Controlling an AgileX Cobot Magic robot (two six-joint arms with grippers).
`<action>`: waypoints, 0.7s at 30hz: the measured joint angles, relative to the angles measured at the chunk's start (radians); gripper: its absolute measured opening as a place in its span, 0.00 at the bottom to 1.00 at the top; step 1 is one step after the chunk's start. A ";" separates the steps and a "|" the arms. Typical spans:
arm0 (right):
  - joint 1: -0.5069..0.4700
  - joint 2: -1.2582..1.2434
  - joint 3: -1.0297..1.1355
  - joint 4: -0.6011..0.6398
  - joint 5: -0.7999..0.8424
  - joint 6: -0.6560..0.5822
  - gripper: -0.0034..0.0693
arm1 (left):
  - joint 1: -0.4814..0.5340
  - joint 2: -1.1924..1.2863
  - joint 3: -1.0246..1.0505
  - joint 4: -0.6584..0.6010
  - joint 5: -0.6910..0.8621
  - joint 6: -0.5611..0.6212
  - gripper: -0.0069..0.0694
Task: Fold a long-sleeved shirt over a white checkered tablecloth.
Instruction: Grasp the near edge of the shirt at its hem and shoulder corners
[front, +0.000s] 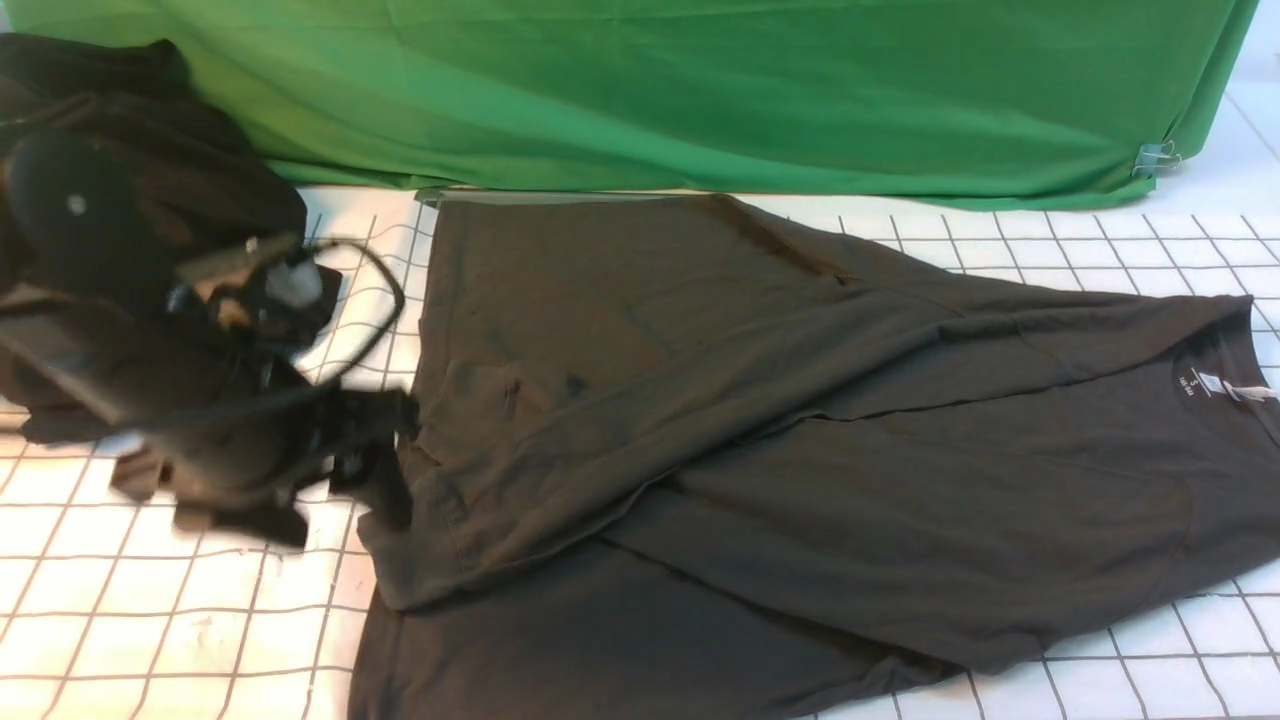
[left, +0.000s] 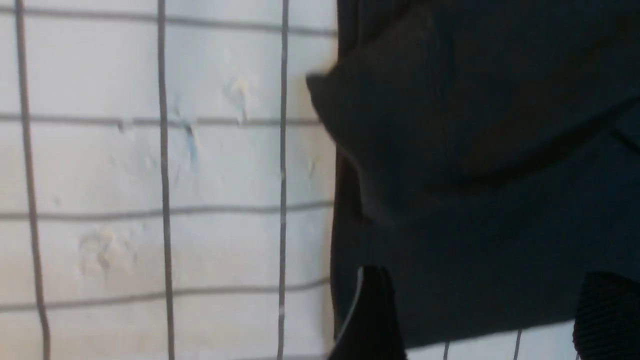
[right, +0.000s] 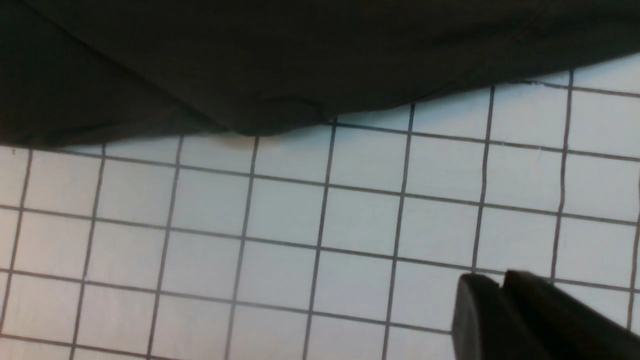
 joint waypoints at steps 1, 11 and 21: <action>0.000 0.000 0.000 0.000 0.000 0.000 0.12 | -0.015 -0.011 0.026 0.003 0.013 -0.013 0.73; 0.000 0.000 0.000 0.000 -0.002 -0.021 0.14 | -0.143 0.050 0.287 0.006 -0.142 -0.118 0.54; 0.000 0.000 0.000 0.000 -0.007 -0.024 0.16 | -0.143 0.093 0.287 -0.029 -0.248 -0.110 0.41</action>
